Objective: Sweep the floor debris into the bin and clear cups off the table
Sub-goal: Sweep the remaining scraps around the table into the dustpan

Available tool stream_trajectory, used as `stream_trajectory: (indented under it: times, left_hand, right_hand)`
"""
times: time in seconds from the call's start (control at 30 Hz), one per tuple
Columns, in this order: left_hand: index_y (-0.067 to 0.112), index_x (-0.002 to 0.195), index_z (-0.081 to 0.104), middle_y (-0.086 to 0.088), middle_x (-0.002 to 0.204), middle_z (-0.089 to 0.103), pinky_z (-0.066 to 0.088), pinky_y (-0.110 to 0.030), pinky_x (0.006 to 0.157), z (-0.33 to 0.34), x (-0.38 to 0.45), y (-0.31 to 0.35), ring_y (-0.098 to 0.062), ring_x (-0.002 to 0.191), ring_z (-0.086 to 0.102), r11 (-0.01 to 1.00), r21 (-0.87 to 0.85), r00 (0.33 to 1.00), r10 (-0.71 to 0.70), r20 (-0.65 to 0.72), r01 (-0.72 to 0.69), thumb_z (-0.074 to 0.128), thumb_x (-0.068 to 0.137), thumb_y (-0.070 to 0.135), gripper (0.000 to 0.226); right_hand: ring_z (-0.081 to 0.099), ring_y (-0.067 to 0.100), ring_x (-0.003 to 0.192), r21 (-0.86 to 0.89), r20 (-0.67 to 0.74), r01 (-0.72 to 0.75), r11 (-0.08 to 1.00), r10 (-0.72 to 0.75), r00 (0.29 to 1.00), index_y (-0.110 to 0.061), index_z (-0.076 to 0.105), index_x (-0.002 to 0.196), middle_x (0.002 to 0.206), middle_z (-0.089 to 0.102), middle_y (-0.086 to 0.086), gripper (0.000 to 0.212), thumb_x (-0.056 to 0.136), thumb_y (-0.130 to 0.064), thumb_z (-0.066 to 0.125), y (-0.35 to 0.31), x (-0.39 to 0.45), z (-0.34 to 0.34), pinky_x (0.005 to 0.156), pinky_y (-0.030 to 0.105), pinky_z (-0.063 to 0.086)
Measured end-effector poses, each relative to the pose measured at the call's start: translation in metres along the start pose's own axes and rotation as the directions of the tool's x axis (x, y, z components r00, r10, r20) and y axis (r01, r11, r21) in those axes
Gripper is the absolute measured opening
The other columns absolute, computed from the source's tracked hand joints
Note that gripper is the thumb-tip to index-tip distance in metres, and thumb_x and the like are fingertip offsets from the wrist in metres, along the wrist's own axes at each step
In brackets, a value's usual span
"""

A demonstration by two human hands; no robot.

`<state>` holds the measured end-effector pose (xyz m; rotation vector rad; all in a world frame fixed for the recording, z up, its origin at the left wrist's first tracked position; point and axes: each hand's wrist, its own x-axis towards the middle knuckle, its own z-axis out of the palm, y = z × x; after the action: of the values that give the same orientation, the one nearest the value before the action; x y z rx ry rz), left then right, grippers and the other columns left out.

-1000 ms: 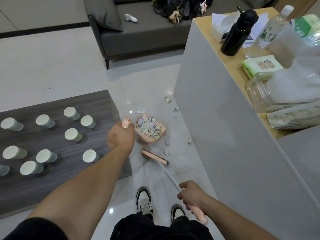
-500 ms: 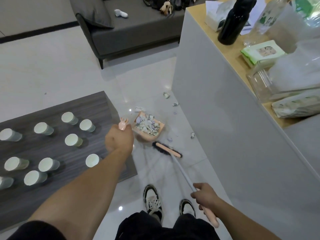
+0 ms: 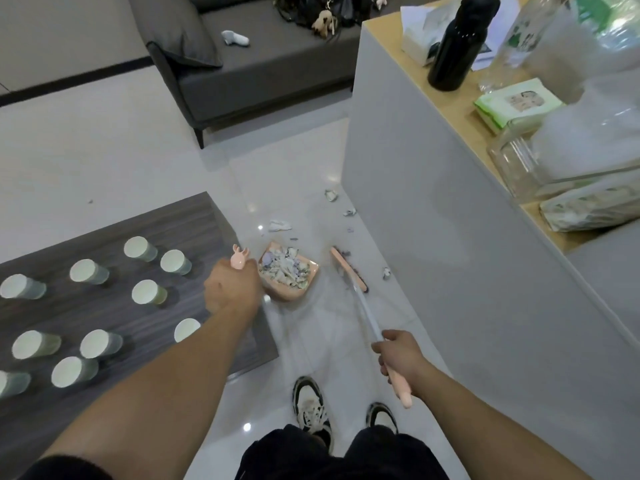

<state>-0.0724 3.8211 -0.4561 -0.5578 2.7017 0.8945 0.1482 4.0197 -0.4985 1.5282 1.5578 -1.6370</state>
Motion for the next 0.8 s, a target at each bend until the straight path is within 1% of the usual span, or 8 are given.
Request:
stream_trajectory:
  times: [0.1,0.17,0.23,0.33,0.4,0.57,0.67,0.8]
  left_hand:
    - [0.011,0.107,0.068,-0.017,0.100,0.068,0.046,-0.037,0.074,-0.005,0.004,0.005,-0.037,0.088,0.061,0.997,0.040,0.997,0.064,0.034,-0.066,0.059,0.089,0.040,0.035]
    - [0.011,0.108,0.067,-0.019,0.103,0.068,0.043,-0.035,0.073,-0.007,0.008,0.008,-0.040,0.094,0.062,0.990,0.079,0.992,0.112,0.050,-0.116,0.058,0.089,0.040,0.036]
    - [0.012,0.107,0.068,-0.019,0.104,0.068,0.040,-0.034,0.072,-0.005,0.011,0.011,-0.040,0.096,0.062,0.981,0.117,0.987,0.145,0.065,-0.152,0.059,0.089,0.042,0.036]
    - [0.017,0.100,0.068,-0.017,0.103,0.069,0.038,-0.033,0.071,0.003,0.014,0.013,-0.038,0.097,0.063,0.965,0.180,0.980,0.182,0.077,-0.193,0.061,0.086,0.045,0.032]
    - [0.019,0.093,0.066,-0.015,0.099,0.070,0.038,-0.032,0.070,0.010,0.017,0.011,-0.038,0.093,0.064,0.954,0.213,0.977,0.197,0.077,-0.209,0.060,0.085,0.047,0.029]
    - [0.022,0.087,0.063,-0.012,0.091,0.070,0.039,-0.033,0.066,0.023,0.028,0.007,-0.035,0.081,0.061,0.959,0.242,0.989,0.139,0.053,-0.148,0.053,0.084,0.053,0.033]
    - [0.023,0.092,0.067,-0.009,0.089,0.070,0.041,-0.032,0.065,0.027,0.033,0.012,-0.034,0.080,0.060,0.955,0.284,0.996,0.072,0.048,-0.083,0.051,0.084,0.054,0.036]
    - [0.021,0.089,0.068,-0.010,0.085,0.071,0.048,-0.034,0.067,0.031,0.039,0.027,-0.036,0.083,0.064,0.948,0.318,0.999,0.019,0.028,-0.027,0.050,0.087,0.056,0.039]
  right_hand:
    - [0.043,0.018,0.037,0.104,-0.072,-0.007,0.995,0.014,0.997,-0.018,0.054,0.095,0.059,0.051,0.010,0.017,0.089,-0.003,0.061,-0.014,-0.001,-0.006,0.040,0.022,0.033]
    - [0.043,0.017,0.035,0.156,-0.135,-0.008,0.988,0.030,0.990,-0.013,0.060,0.090,0.051,0.051,0.007,0.011,0.088,-0.002,0.061,-0.023,0.000,-0.011,0.041,0.023,0.034]
    - [0.042,0.018,0.033,0.193,-0.169,-0.009,0.981,0.042,0.985,-0.004,0.059,0.084,0.047,0.048,0.007,0.004,0.088,-0.001,0.059,-0.032,0.003,-0.017,0.041,0.023,0.034]
    - [0.041,0.018,0.034,0.257,-0.173,-0.031,0.966,0.077,0.982,0.000,0.054,0.089,0.053,0.047,0.011,0.004,0.092,0.001,0.055,-0.047,0.015,-0.029,0.037,0.019,0.034]
    - [0.042,0.017,0.037,0.315,-0.138,-0.058,0.947,0.106,0.985,-0.001,0.052,0.094,0.060,0.044,0.011,0.002,0.095,0.001,0.051,-0.057,0.026,-0.034,0.034,0.017,0.034]
    - [0.041,0.007,0.028,0.537,0.051,-0.150,0.830,0.146,0.988,-0.011,0.045,0.086,0.063,0.041,0.005,0.016,0.099,-0.002,0.040,-0.097,0.056,-0.016,0.031,0.014,0.035]
    - [0.041,0.007,0.027,0.572,0.138,-0.194,0.797,0.140,0.980,-0.012,0.045,0.088,0.059,0.042,0.002,0.017,0.101,-0.002,0.039,-0.130,0.076,-0.002,0.031,0.013,0.036]
    - [0.041,0.006,0.028,0.560,0.230,-0.235,0.795,0.124,0.965,-0.013,0.042,0.093,0.066,0.038,0.002,0.014,0.101,-0.003,0.037,-0.175,0.106,0.003,0.030,0.015,0.033]
